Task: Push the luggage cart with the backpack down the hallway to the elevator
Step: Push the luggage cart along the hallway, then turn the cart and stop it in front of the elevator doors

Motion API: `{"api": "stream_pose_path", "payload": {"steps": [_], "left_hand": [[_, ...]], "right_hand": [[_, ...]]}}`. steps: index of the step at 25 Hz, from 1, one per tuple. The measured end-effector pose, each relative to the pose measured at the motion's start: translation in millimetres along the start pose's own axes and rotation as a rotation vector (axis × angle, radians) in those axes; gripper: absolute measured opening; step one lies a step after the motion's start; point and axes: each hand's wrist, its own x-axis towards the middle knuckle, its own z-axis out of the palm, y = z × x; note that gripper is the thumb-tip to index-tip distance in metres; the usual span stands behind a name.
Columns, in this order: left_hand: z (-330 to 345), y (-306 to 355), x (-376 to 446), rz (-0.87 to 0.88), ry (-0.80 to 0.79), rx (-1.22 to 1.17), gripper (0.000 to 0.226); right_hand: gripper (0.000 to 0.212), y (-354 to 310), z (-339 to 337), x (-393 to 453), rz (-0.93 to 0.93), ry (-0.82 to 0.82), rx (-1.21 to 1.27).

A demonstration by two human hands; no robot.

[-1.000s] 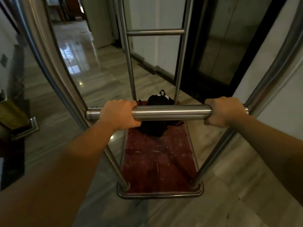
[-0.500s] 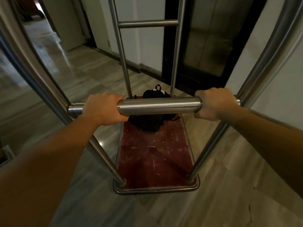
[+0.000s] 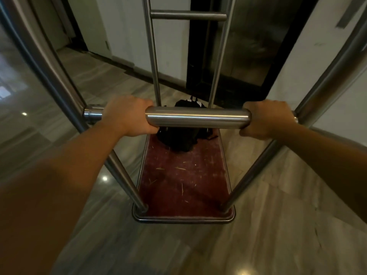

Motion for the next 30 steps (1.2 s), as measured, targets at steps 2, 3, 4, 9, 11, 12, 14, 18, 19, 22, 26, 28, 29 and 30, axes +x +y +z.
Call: {"api": "stream_pose_path", "payload": {"steps": [2, 3, 4, 9, 11, 12, 14, 18, 19, 22, 26, 28, 29, 30], "left_hand": [[-3, -46, 0, 0.043, 0.011, -0.017, 0.04], [-3, -62, 1, 0.063, 0.0, -0.025, 0.041], [-1, -82, 3, 0.087, -0.017, -0.034, 0.041], [8, -175, 13, 0.148, -0.035, -0.055, 0.045], [11, -209, 23, 0.18, -0.055, -0.032, 0.049], [11, -222, 28, 0.196, -0.061, -0.032, 0.049], [11, -250, 38, 0.216, -0.076, -0.073, 0.048], [16, -301, 59, 0.231, -0.11, -0.127, 0.048], [19, -314, 66, 0.246, -0.095, -0.124, 0.048], [24, -349, 87, 0.296, -0.07, -0.145, 0.047], [33, -402, 119, 0.366, -0.055, -0.127, 0.048], [35, -427, 133, 0.375, -0.046, -0.091, 0.049], [36, -439, 140, 0.382, -0.049, -0.093, 0.048], [38, -452, 147, 0.391, -0.058, -0.093, 0.048]], "right_hand": [[0.04, -42, 1, 14, 0.048, 0.003, -0.032], [0.04, -57, -2, 17, 0.066, -0.01, -0.046], [0.04, -76, -4, 21, 0.094, -0.025, -0.05], [0.042, -160, -8, 52, 0.172, -0.054, -0.073], [0.05, -185, -5, 66, 0.206, -0.039, -0.09], [0.054, -195, -5, 72, 0.222, -0.031, -0.089], [0.061, -215, -6, 89, 0.238, -0.016, -0.094], [0.057, -252, -5, 125, 0.284, -0.012, -0.093], [0.055, -262, -4, 136, 0.293, -0.015, -0.09], [0.05, -284, 1, 164, 0.334, -0.03, -0.05], [0.042, -317, 6, 206, 0.407, -0.066, -0.002], [0.044, -335, 6, 227, 0.442, -0.088, -0.055], [0.045, -345, 6, 237, 0.467, -0.103, -0.073], [0.046, -354, 7, 247, 0.485, -0.113, -0.082]]}}
